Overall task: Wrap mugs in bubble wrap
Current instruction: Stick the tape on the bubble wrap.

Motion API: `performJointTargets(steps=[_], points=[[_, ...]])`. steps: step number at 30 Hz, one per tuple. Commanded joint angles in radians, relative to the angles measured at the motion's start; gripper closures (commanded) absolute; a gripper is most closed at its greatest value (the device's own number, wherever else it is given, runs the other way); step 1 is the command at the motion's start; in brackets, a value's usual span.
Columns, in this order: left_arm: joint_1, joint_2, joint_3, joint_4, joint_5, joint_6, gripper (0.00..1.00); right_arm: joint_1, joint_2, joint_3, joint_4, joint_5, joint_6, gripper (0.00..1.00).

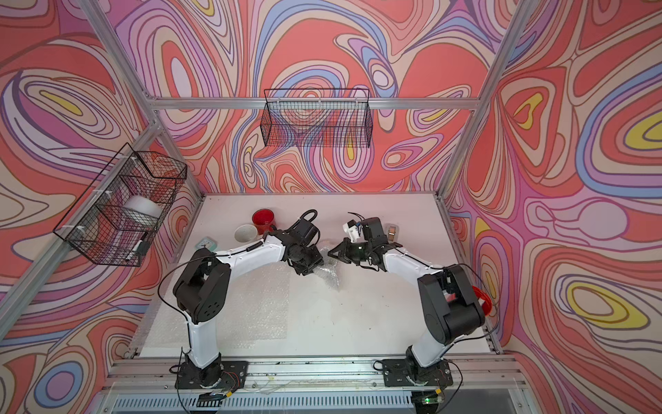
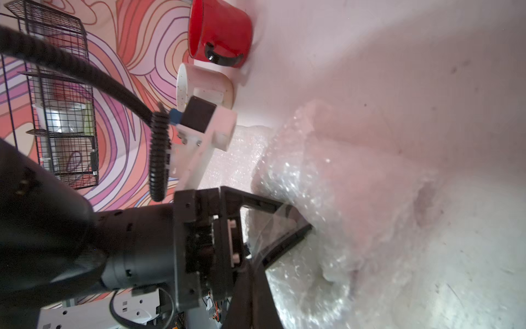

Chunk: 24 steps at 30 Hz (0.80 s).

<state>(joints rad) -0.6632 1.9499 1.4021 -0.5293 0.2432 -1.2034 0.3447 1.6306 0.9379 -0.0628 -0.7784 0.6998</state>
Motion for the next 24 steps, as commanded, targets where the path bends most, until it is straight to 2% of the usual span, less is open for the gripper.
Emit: performJointTargets(steps=[1, 12, 24], points=[[-0.010, -0.003, -0.025, -0.020, -0.009, -0.021, 0.54, 0.010, -0.036, -0.027, -0.005, -0.016, -0.007, 1.00], [-0.010, 0.000, -0.016, -0.025, -0.007, -0.019, 0.54, 0.039, 0.010, -0.030, 0.000, -0.004, 0.001, 1.00], [-0.010, 0.010, 0.000, -0.040, -0.008, -0.012, 0.54, 0.046, -0.022, -0.058, 0.091, 0.005, 0.096, 1.00]])
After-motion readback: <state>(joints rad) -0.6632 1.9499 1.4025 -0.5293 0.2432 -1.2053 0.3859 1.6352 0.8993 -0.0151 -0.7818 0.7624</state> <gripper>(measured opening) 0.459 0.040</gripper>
